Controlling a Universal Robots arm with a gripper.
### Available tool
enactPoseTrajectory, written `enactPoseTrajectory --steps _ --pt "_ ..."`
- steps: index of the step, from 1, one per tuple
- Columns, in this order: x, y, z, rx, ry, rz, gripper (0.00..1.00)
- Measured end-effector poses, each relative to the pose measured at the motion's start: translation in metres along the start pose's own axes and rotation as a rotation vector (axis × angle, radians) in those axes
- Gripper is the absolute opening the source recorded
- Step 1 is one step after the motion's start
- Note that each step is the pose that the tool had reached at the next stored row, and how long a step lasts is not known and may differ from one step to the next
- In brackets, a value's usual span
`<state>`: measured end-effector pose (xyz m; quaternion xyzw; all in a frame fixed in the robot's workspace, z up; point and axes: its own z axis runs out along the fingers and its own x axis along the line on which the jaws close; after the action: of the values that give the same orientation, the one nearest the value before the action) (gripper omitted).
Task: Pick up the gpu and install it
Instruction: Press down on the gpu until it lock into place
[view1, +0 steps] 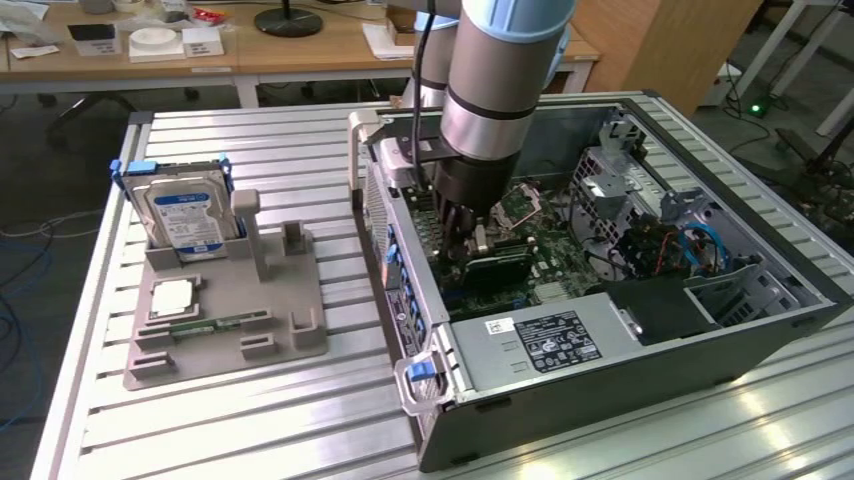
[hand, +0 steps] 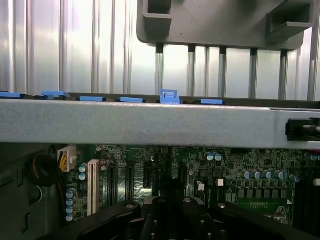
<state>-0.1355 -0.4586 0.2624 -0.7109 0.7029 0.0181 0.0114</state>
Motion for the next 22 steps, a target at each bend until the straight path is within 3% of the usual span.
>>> enactPoseTrajectory --steps 4,9,20,22 --pt "0.0 0.0002 -0.0086 -0.0012 0.0016 0.0 0.11" --pt "0.0 -0.0015 -0.0108 -0.0009 0.0018 0.0 0.11" --pt "0.0 -0.0337 -0.0111 -0.0009 0.001 0.0 0.11" --pt "0.0 -0.0357 -0.0111 -0.0008 0.001 0.0 0.11"
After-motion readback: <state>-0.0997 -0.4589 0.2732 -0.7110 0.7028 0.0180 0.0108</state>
